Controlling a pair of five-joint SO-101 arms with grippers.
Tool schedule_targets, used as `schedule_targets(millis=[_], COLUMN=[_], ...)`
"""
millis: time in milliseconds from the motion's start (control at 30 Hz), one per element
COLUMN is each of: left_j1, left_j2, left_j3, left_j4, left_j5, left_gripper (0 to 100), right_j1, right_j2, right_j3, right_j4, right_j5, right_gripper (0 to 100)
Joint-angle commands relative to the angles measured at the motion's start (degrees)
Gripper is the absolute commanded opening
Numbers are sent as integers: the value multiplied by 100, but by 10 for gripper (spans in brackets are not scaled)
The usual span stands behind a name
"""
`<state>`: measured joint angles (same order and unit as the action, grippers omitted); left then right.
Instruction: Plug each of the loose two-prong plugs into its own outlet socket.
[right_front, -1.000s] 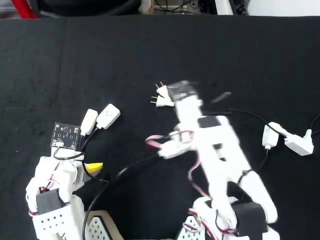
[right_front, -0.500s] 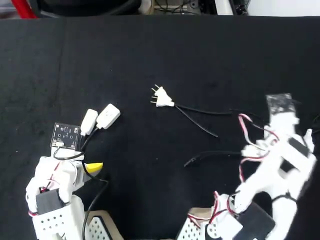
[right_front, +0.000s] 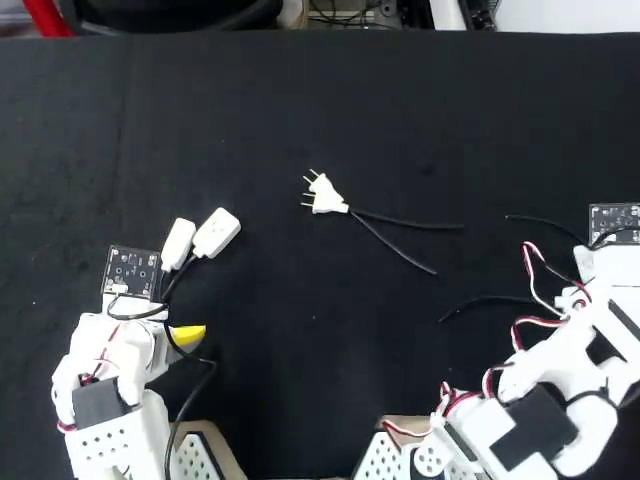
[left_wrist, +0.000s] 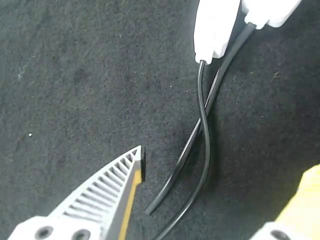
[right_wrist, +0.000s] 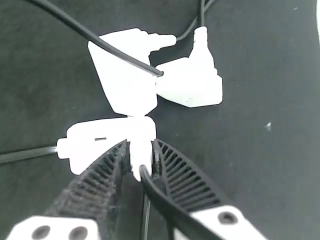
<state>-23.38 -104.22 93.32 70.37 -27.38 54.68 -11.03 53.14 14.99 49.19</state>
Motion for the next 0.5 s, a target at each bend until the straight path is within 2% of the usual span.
schedule_targets(millis=[0, 100, 300, 400, 467], left_j1=[-31, -22, -22, -22, -22], left_j2=[-26, -26, -26, -26, -26], left_j3=[-198, -198, -198, -198, -198], left_j4=[-35, -35, -35, -35, -35], left_j5=[-53, -53, -53, -53, -53], left_gripper=[456, 456, 456, 456, 456], right_j1=[62, 62, 123, 114, 114], right_j2=[101, 92, -4, -338, -716], right_j3=[-75, -57, -251, -479, -734], right_j4=[-255, -255, 176, 826, 1574], right_j5=[26, 18, -651, -879, -1292], right_gripper=[16, 28, 232, 258, 259])
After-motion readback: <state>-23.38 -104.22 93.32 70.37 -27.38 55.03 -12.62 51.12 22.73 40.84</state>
